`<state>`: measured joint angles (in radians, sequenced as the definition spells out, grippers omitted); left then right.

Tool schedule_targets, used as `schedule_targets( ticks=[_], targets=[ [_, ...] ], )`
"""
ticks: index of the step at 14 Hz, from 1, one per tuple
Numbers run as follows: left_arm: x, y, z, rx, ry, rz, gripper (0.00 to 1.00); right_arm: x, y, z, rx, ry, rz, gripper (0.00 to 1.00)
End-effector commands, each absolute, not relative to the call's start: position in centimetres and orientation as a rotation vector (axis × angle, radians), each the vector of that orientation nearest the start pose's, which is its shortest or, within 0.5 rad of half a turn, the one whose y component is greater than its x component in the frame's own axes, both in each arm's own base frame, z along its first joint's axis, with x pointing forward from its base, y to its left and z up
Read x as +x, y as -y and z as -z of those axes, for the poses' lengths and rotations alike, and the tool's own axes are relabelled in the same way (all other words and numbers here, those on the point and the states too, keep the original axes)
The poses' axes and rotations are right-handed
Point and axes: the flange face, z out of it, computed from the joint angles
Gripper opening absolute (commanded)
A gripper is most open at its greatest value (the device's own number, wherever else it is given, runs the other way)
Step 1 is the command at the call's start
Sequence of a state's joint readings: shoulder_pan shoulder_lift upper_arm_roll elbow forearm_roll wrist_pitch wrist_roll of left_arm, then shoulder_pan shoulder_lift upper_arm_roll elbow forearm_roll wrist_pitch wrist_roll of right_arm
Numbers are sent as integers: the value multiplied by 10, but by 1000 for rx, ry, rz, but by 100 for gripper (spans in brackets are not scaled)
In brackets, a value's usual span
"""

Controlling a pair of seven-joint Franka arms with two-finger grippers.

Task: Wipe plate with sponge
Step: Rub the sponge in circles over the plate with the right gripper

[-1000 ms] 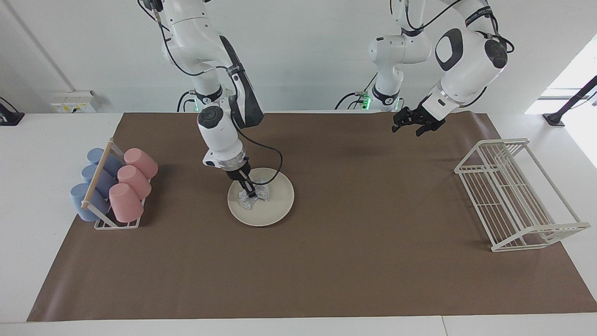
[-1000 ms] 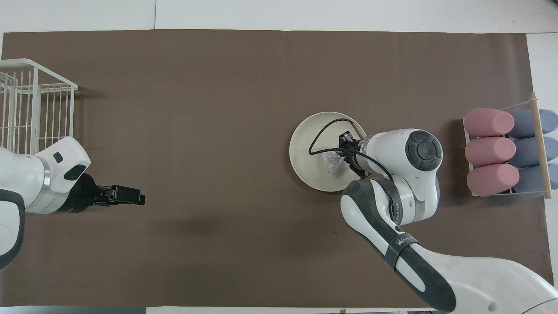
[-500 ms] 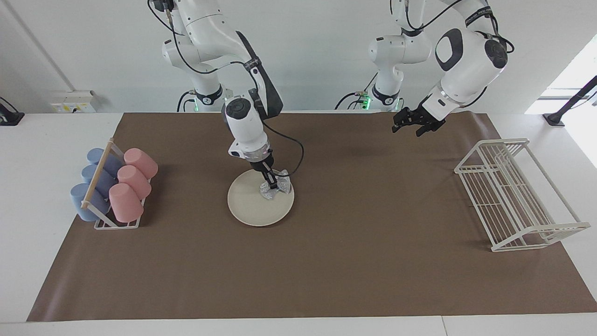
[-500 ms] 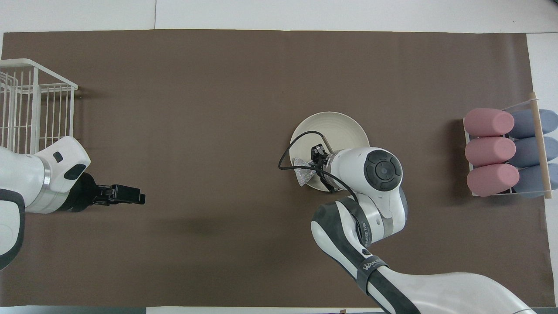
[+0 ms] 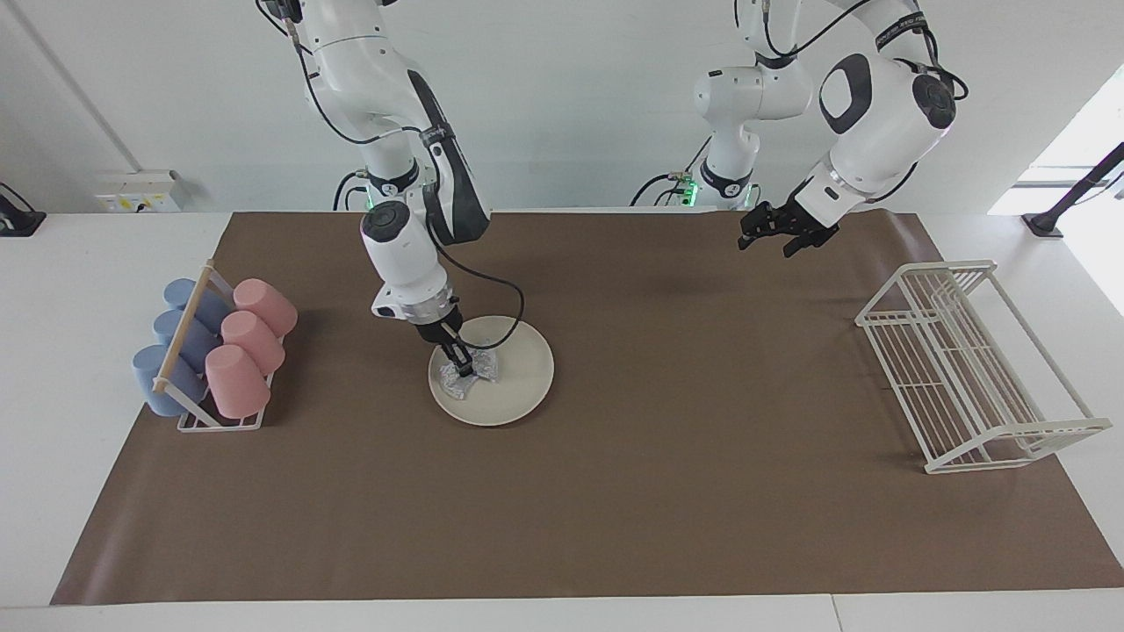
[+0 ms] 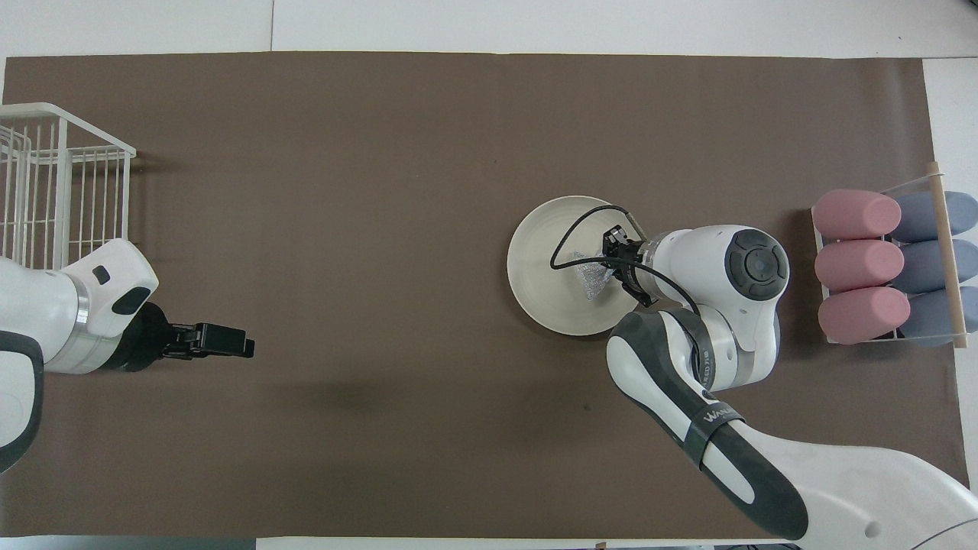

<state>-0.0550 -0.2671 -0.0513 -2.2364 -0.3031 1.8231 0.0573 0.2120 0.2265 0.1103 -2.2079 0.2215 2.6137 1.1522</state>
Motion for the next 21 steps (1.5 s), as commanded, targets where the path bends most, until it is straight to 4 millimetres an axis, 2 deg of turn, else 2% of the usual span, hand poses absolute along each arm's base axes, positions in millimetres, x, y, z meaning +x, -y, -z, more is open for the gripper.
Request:
schedule_targets(
  ticks=[1,5,7,8,10,12,16,18,20,21],
  targets=[
    [454,74,-473,-3379,-96,-244,100,527,-195,-281,-2526,-1452,-3,0],
    [455,74,-473,-3377,-31,-252,100,513,-231,-281,-2474,-1531,-32,0],
    [454,80,-473,-3373,5,-248,100,511,-239,-284,-2429,-1573,-47,0],
    [454,81,-474,-3373,0,-249,100,505,-254,-284,-2410,-1584,-73,0],
    [453,81,-472,-3372,1,-251,100,501,-261,-284,-2396,-1589,-93,0],
    [453,81,-472,-3372,6,-252,100,509,-263,-291,-2386,-1581,-86,0],
    [454,81,-472,-3376,12,-243,100,531,-286,-333,-2302,-1666,-145,0],
    [456,77,-473,-3390,92,-229,100,534,-312,-360,-2246,-1736,-194,0],
    [458,84,-476,-3523,220,-254,100,538,-336,-400,-2212,-1788,-241,0],
    [461,81,-478,-3613,334,-275,100,545,-347,-431,-2195,-1808,-272,0]
  ],
)
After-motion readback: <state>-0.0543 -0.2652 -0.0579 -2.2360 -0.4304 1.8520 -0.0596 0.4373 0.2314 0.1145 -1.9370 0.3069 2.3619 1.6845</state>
